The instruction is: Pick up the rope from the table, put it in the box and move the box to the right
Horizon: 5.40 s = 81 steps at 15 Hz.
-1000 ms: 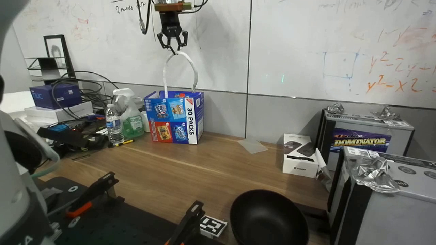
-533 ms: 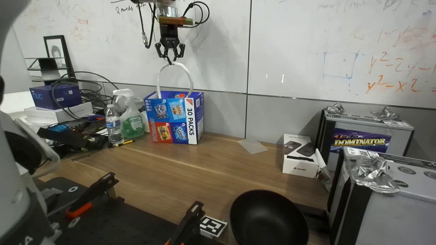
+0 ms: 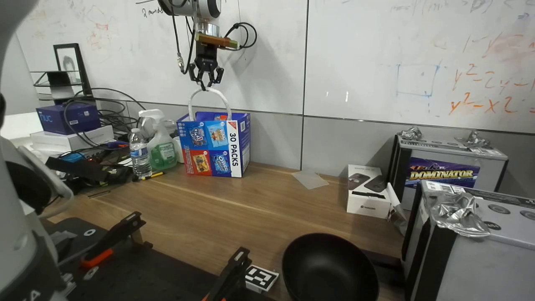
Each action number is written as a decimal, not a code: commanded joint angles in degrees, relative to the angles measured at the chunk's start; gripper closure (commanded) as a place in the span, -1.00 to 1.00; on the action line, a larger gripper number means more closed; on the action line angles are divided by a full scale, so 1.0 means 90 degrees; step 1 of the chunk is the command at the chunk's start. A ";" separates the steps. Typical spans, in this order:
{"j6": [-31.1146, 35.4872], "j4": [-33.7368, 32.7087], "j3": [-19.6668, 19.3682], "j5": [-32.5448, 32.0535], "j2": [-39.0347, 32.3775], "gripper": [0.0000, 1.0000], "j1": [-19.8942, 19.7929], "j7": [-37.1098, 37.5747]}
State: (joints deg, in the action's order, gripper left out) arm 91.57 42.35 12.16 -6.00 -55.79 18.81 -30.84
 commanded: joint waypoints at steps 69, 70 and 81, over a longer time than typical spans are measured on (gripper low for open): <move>0.4050 0.7007 -0.2809 -0.0806 0.2622 0.83 -0.2251 0.5289; 0.4277 0.7331 -0.2846 -0.0821 0.2824 0.83 -0.2393 0.5166; 0.6065 0.9932 -0.3231 -0.0622 0.4683 0.80 -0.3892 0.3400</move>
State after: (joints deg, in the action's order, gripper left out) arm 143.53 126.52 -16.35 -12.77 -18.88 -14.84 2.98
